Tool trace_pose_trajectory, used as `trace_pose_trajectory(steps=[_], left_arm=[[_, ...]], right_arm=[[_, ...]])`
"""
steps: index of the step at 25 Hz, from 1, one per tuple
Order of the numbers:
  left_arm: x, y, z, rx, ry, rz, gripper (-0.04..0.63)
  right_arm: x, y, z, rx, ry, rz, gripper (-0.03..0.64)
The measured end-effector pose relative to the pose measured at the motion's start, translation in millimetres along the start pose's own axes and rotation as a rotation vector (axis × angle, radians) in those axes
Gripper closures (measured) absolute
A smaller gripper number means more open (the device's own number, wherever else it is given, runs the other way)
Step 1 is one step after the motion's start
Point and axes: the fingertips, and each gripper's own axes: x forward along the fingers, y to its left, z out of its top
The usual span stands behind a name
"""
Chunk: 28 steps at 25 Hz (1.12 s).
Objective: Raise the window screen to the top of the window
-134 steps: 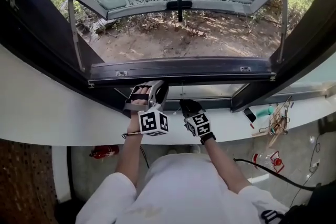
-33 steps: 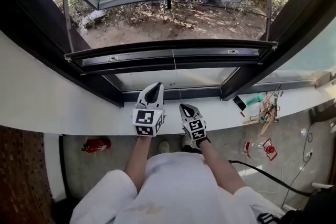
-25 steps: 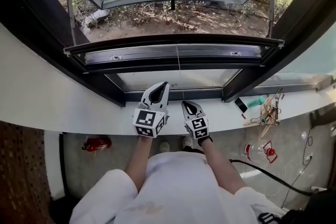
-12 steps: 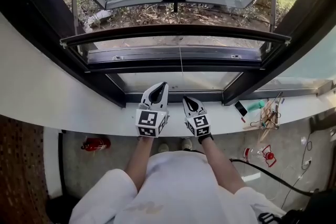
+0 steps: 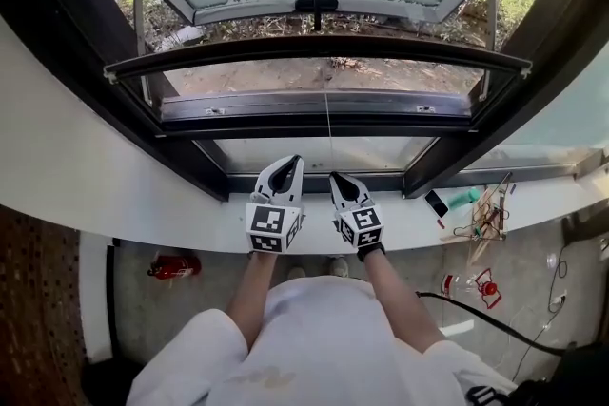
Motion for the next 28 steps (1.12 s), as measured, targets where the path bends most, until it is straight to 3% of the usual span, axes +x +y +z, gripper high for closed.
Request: trace_pose_trajectory(steps=[5,10,16,22,28], left_arm=[[-1.3,2.2,5.9,-0.013,-0.013,-0.001,0.595],[-0.9,5.8,6.5,-0.094,-0.015,-0.012,0.594],[-1.9,5.5,5.8,-0.070,-0.010,-0.013,0.595],[-3.5,0.8,13.8,0.040,-0.009,-0.008,0.594],[-1.1,-3.3,18.8,0.043,-0.024,-0.022,0.594]], right_arm=[[1.9,1.2,18.3,-0.016,-0.043,0.003,0.617],[5.6,3.5,40.7,-0.019,-0.092,0.009,0.617],[8.2,9.1,57.2,-0.001,-0.131,0.019,0.617],[7.9,9.8,66.5,0.020,-0.157,0.017,0.617],[7.9,11.4,68.1,0.006,-0.158,0.009,0.617]])
